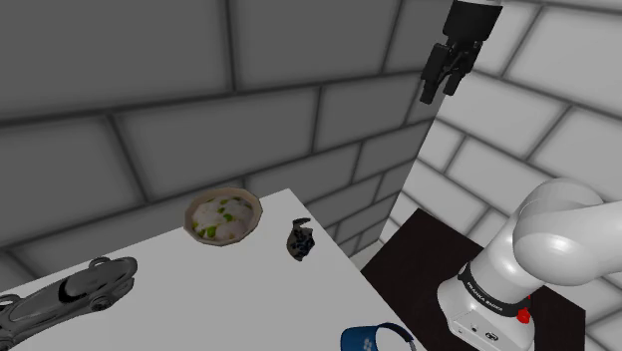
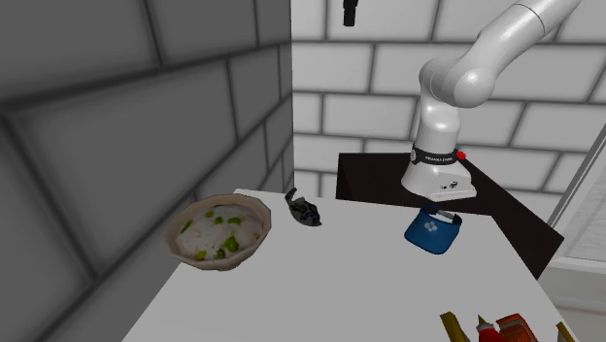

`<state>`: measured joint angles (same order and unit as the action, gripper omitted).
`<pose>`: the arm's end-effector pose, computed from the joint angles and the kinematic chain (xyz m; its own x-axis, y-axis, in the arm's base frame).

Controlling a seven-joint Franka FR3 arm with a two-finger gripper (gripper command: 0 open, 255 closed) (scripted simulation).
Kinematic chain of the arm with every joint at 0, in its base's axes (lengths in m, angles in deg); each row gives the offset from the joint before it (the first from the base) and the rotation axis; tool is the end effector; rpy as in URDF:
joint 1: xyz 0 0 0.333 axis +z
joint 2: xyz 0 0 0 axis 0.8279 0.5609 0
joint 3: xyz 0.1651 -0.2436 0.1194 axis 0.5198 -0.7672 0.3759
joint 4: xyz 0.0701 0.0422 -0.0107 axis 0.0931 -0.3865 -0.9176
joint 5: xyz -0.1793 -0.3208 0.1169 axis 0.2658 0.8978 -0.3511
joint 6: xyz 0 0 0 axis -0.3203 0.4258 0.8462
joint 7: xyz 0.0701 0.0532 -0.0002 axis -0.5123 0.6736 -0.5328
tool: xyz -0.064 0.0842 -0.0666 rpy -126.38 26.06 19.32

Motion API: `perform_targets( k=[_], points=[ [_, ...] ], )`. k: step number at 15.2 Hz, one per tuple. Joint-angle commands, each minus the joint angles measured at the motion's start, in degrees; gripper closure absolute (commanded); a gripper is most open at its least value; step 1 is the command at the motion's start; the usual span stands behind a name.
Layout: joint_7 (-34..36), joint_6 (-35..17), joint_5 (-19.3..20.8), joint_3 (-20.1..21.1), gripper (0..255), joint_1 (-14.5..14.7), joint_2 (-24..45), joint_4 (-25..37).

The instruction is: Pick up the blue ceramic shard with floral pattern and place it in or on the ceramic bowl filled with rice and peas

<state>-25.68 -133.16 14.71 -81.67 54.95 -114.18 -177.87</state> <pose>0.2818 -0.0045 0.6036 0.9940 -0.1089 -0.0074 -0.1087 -0.9939 0.0193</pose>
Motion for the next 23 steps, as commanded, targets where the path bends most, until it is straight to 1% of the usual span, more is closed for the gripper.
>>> perform_targets(
  k=[1, 7, 12, 18, 23],
  points=[
    [0.0, 0.0, 0.0, 0.0, 0, 0.0, 0.0, 0.0],
    [5.8, -10.4, -3.5, 4.3, 0, 0.9, 2.3, -7.9],
    [10.4, -19.7, -6.3, 8.0, 0, 1.9, 6.8, -12.5],
    [16.0, -31.5, -8.8, 12.8, 0, 2.8, 15.4, -15.3],
    [20.9, -41.3, -9.5, 16.7, 0, 3.0, 24.9, -15.2]
  ],
)
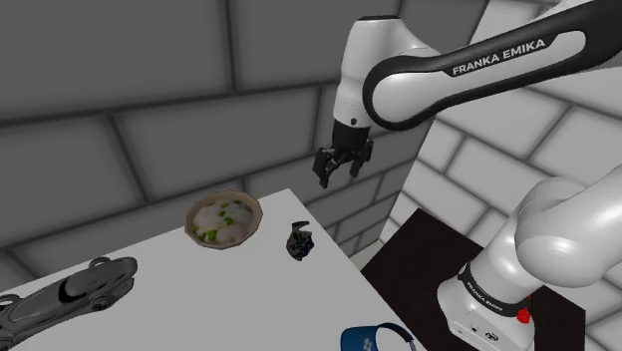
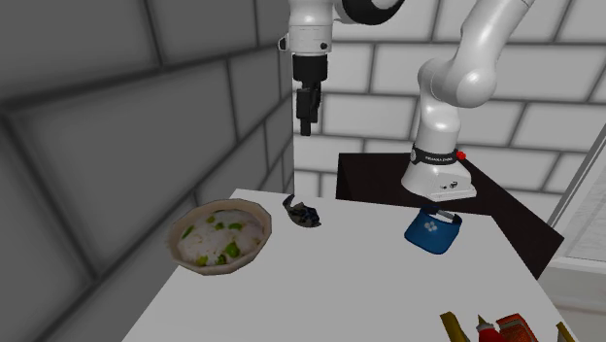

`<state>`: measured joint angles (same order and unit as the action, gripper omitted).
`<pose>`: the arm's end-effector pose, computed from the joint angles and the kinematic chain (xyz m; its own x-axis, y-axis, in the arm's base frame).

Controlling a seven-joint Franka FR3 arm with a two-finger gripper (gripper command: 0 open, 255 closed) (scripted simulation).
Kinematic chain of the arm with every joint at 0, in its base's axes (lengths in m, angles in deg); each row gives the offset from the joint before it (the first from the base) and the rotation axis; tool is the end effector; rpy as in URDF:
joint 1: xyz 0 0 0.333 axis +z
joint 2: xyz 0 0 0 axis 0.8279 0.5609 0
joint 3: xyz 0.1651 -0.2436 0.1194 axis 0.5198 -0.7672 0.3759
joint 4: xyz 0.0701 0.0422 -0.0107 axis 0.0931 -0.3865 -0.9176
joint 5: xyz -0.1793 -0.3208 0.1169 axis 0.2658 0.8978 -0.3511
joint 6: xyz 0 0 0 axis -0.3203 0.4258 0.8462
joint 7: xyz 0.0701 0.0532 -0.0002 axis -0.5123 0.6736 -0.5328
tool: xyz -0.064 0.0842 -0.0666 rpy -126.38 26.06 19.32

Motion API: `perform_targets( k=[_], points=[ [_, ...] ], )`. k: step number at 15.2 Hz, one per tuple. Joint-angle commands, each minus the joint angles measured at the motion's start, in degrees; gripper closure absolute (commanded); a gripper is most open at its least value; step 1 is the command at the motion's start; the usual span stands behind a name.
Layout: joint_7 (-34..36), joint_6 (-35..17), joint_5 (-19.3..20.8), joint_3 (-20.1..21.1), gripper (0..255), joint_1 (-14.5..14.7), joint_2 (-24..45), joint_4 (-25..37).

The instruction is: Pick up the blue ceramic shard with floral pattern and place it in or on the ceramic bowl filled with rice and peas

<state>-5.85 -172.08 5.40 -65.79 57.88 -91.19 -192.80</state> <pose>0.3807 0.1316 0.3932 0.9744 -0.2248 -0.0077 -0.2248 -0.9743 -0.0110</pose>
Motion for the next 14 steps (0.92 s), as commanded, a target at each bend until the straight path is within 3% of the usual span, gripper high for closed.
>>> perform_targets(
  k=[1, 8, 14],
  points=[
    [2.2, -4.3, 0.0, 1.6, 0, 0.0, 4.0, 0.0],
    [11.6, -16.3, 4.6, 6.0, 0, -0.4, 20.4, 4.4],
    [13.8, -21.2, 7.2, 6.1, 0, -0.3, 25.2, 4.1]
  ],
)
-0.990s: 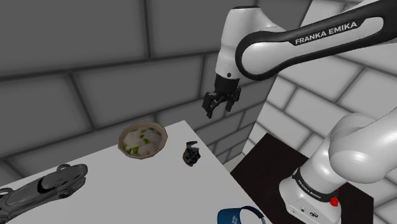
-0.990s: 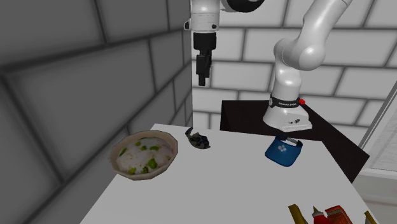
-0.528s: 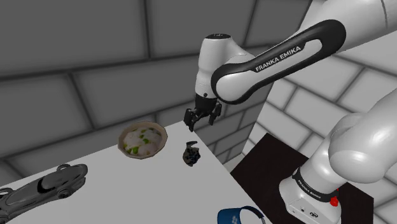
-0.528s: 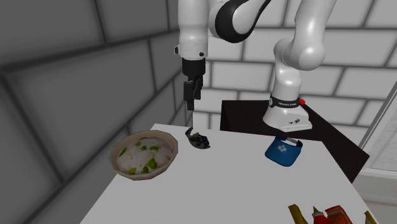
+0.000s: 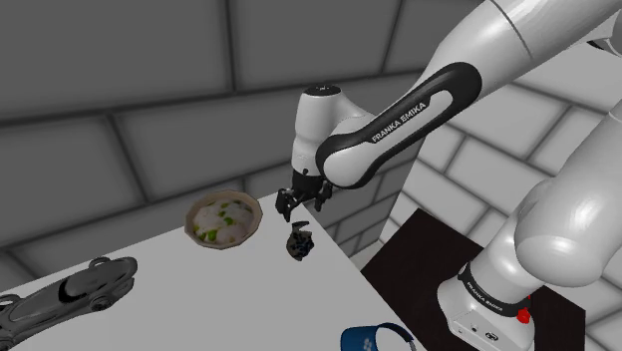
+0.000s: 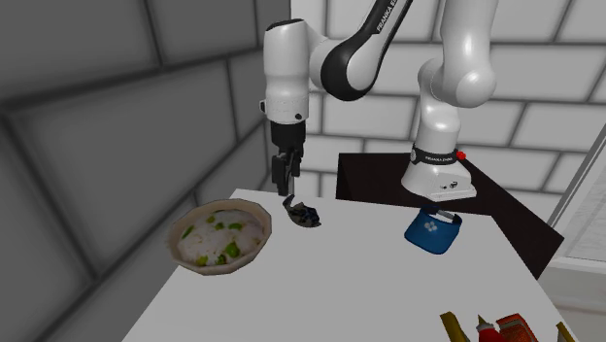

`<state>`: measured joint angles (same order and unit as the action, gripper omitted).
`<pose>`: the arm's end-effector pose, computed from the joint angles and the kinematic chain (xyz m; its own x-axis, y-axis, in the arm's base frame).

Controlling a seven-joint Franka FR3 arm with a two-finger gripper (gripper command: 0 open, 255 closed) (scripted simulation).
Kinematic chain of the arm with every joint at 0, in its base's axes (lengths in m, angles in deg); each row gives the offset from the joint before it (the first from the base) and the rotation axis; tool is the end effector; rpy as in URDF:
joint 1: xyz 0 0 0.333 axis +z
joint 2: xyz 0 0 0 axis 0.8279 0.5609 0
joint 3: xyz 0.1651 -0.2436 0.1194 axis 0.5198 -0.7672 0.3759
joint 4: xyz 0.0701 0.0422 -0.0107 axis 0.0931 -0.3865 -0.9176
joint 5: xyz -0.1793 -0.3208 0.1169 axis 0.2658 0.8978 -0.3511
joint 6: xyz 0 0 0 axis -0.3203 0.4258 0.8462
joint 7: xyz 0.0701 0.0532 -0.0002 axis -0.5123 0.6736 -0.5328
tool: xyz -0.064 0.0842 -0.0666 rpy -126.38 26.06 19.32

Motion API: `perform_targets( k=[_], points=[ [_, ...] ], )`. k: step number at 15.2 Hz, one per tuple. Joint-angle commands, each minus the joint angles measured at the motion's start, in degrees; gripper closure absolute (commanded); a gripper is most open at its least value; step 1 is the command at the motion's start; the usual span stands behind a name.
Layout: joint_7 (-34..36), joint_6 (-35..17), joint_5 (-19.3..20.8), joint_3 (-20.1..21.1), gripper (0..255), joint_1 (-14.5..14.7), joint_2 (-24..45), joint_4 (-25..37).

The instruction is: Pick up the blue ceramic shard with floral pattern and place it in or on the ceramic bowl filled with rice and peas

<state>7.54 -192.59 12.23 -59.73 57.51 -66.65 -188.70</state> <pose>0.4308 0.1912 0.2740 0.9608 -0.2773 -0.0076 -0.2774 -0.9604 -0.0266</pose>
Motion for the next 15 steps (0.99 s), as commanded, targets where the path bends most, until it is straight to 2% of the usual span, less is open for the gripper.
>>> perform_targets(
  k=[1, 10, 11, 15],
  points=[
    [0.8, -1.5, 0.9, 0.0, 0, 0.1, 1.4, -0.1],
    [1.3, -2.8, 1.6, -0.1, 0, 0.2, 2.6, -0.3],
    [1.3, -2.8, 1.6, -0.1, 255, 0.2, 2.6, -0.3],
    [1.3, -2.8, 1.6, -0.1, 255, 0.2, 2.6, -0.3]
  ],
)
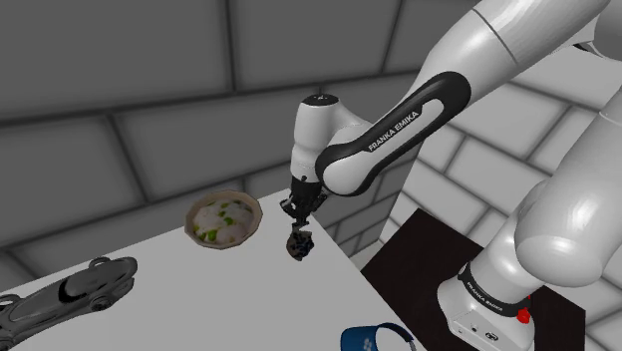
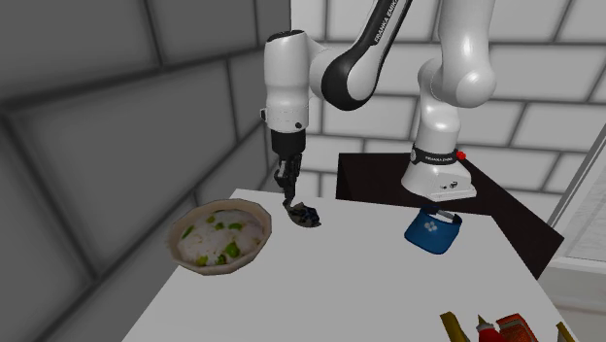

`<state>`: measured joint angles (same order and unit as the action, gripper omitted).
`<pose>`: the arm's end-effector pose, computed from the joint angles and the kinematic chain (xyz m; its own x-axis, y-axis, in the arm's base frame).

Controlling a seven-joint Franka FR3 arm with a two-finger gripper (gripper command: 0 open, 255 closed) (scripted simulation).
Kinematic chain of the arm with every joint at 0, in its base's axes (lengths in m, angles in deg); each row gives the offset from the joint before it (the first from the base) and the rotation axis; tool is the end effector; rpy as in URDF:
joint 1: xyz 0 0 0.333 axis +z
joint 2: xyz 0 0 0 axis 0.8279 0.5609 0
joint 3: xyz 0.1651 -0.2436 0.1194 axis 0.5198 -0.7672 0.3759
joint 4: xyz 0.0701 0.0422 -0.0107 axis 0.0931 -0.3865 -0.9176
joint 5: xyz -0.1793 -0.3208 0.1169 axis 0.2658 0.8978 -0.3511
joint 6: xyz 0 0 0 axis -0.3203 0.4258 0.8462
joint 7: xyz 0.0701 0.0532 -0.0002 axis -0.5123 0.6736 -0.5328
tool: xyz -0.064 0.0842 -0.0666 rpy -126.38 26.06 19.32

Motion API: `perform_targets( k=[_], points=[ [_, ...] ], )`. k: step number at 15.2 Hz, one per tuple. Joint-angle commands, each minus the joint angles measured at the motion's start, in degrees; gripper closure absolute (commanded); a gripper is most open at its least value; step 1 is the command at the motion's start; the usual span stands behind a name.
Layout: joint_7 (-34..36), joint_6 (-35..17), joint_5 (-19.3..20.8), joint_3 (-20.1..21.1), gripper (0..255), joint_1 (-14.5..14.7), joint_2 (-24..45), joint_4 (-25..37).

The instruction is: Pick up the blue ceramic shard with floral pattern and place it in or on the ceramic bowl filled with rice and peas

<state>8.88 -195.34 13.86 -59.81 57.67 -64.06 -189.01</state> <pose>0.4311 0.1932 0.2565 0.9608 -0.2773 -0.0073 -0.2774 -0.9604 -0.0270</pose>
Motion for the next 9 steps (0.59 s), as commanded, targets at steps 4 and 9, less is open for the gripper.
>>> perform_targets(
  k=[4, 9],
  points=[
    [0.0, 0.0, 0.0, 0.0, 255, 0.0, 0.0, 0.0],
    [30.0, 2.2, 15.4, -0.8, 0, 5.4, 1.2, 0.9]
  ],
)
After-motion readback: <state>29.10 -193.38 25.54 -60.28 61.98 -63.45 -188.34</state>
